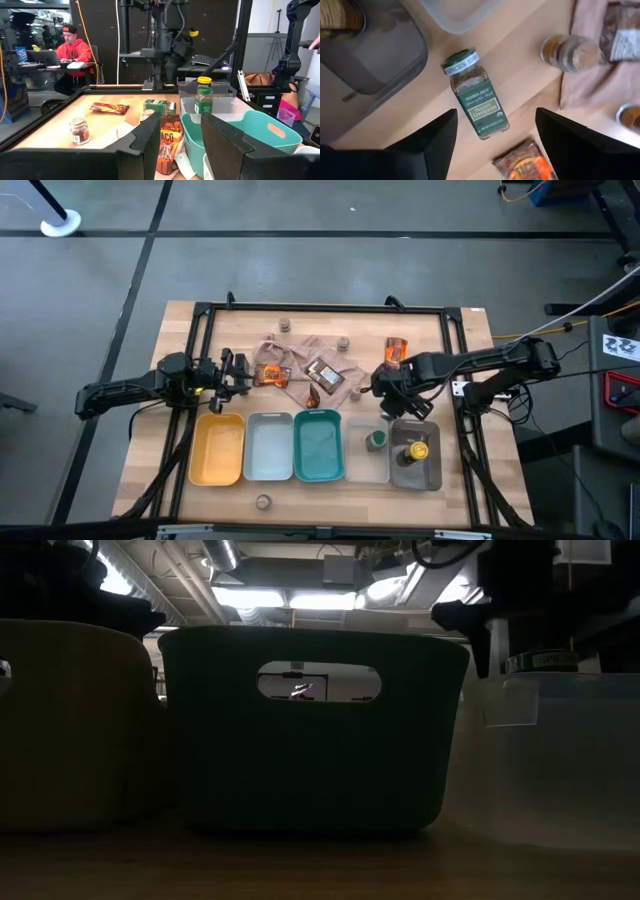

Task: Sort spices by type
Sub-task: Put the green seasoning bottle into the transparent bin

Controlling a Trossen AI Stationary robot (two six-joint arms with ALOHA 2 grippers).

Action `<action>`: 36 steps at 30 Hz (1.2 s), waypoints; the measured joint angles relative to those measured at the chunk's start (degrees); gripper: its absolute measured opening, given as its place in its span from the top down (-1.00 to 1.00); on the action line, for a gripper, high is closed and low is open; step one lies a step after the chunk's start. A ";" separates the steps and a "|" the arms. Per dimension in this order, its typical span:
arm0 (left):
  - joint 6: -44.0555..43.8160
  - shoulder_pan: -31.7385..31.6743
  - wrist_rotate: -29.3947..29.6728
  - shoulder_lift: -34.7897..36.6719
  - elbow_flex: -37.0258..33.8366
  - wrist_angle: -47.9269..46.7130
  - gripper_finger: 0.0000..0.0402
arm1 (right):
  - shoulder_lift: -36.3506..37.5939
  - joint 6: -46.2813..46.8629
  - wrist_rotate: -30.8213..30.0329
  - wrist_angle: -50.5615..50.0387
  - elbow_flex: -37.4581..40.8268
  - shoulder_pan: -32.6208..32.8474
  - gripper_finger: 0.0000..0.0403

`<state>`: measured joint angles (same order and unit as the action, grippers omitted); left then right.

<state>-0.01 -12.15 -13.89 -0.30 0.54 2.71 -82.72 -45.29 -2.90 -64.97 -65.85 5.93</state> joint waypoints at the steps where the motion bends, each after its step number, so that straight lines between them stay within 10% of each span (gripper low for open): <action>1: 0.00 0.00 0.06 -0.02 0.00 0.00 0.35 | 0.00 -1.03 -0.02 0.58 0.60 0.01 -0.33; 36: -0.18 -0.01 0.17 0.00 0.00 -0.01 0.35 | 0.00 -6.21 -4.67 14.07 15.22 0.02 -0.33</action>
<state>-0.19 -12.16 -13.72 -0.30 0.54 2.70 -82.72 -51.51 -7.57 -50.89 -50.63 5.96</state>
